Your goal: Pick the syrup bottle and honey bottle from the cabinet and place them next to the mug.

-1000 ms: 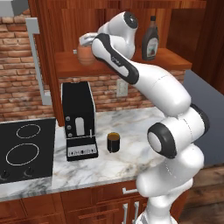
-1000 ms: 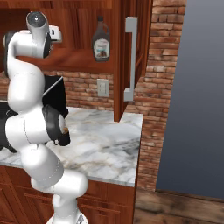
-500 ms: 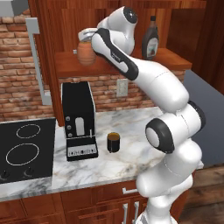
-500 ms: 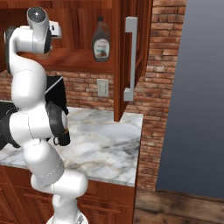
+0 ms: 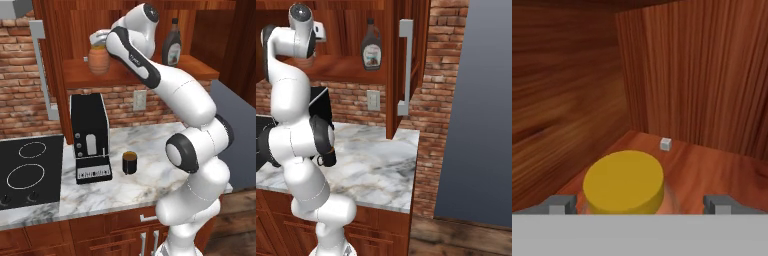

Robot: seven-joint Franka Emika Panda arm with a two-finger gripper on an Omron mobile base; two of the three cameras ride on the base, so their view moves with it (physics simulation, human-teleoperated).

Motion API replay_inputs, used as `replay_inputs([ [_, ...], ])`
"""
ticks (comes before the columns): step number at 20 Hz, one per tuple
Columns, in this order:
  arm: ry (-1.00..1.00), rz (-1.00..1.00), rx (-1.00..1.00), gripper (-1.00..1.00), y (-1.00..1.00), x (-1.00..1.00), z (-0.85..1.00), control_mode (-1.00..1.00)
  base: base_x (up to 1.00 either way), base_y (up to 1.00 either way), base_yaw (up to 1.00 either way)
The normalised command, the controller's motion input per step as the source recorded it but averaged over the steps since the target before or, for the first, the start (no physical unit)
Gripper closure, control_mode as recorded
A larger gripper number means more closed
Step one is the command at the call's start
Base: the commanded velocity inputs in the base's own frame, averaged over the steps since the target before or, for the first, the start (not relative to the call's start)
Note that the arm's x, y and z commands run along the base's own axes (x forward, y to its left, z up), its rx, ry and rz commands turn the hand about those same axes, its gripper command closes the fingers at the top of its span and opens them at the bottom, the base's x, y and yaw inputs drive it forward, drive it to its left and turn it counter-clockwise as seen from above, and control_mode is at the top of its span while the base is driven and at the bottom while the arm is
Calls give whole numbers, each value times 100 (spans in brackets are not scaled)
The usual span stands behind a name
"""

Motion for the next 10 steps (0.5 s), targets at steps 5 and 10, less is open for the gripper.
replay_inputs([
  [5,0,4,0,-100,5,0,-15,-100,0,0,0],
  [10,0,2,0,-100,16,1,-4,-100,0,0,0],
])
